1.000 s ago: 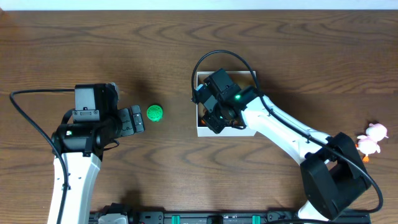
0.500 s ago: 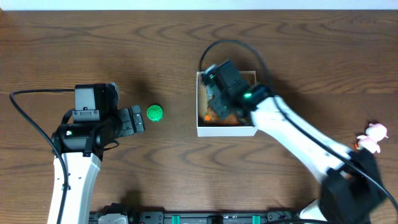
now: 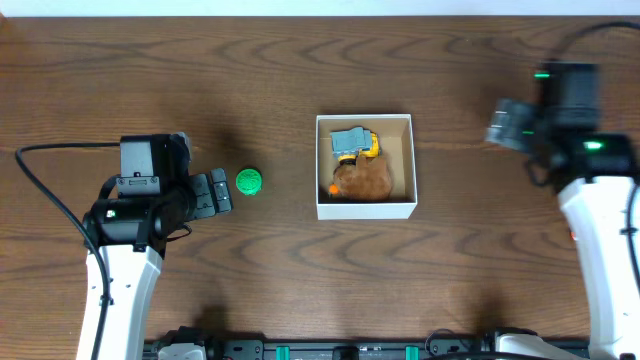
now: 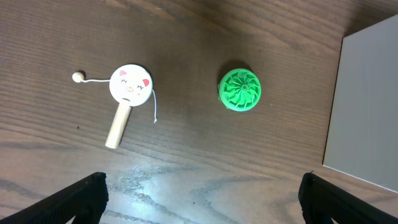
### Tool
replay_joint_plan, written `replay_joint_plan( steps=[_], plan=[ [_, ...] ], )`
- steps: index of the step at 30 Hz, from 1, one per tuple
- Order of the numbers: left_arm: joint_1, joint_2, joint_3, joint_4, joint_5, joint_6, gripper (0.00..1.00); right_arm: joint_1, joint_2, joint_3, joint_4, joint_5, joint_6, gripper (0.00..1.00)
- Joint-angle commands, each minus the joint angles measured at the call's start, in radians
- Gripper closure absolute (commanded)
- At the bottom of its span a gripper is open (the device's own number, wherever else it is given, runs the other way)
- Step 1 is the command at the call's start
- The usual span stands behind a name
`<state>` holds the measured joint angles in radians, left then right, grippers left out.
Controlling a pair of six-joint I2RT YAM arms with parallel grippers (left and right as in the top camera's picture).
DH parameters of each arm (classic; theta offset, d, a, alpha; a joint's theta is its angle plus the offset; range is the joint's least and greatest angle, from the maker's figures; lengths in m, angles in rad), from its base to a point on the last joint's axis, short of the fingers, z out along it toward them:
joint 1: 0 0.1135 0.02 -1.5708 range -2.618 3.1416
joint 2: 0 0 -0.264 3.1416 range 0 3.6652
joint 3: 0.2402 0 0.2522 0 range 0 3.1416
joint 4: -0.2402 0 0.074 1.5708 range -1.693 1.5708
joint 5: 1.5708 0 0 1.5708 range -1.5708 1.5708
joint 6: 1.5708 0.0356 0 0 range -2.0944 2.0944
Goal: Pack container
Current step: 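Lower the bear into the box beside the truck and release, then move the right gripper to the white duck and grasp it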
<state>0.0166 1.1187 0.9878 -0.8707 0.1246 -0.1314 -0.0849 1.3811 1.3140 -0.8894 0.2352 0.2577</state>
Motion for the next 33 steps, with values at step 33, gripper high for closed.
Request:
replay_joint_plan(
  steps=[33],
  plan=[
    [0.003,0.005,0.003,0.0,0.002,-0.005,0.02,-0.539,0.595,-0.061,0.02,-0.047,0.087,0.36]
  ],
)
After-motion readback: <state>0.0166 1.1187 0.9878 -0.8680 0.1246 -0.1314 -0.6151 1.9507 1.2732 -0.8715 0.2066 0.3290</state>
